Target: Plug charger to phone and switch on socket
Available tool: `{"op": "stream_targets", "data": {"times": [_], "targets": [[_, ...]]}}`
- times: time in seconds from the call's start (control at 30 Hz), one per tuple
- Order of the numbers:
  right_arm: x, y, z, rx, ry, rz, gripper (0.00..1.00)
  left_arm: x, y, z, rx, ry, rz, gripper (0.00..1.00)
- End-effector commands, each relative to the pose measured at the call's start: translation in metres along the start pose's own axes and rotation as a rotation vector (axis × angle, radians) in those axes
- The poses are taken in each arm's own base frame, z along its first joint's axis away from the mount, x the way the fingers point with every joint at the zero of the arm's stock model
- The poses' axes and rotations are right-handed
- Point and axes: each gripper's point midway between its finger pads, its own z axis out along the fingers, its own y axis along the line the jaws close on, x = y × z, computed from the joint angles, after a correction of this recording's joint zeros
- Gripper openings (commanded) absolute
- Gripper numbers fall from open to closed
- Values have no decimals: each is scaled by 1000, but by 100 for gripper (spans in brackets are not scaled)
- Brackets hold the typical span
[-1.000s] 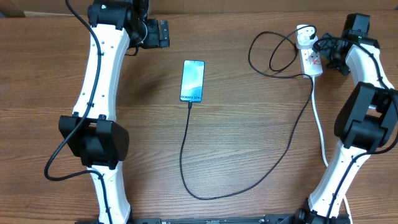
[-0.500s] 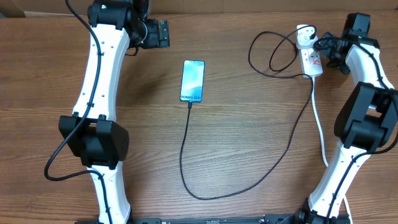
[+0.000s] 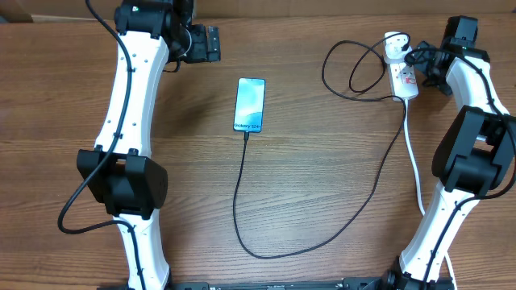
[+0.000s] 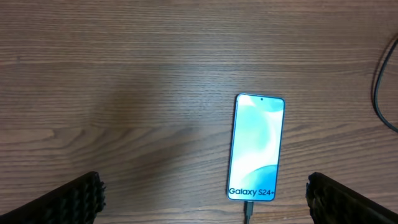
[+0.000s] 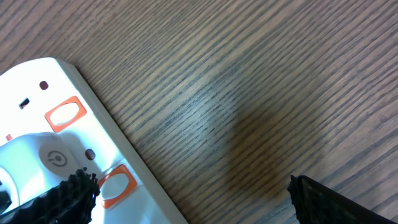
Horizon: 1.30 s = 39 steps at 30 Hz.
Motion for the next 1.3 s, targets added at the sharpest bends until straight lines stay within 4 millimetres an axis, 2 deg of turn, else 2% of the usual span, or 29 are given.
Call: {"op": "stream_targets", "data": {"times": [0.0,0.4,1.27], "targets": [[12,2,14,5,26,-7,100,3,-14,2,5,3,25,100],[33,5,30,15,77,-25,100,3,-15,2,6,3,27,100],[56,32,26,-10,123,-111,100,3,-15,2,6,3,27,100]]}}
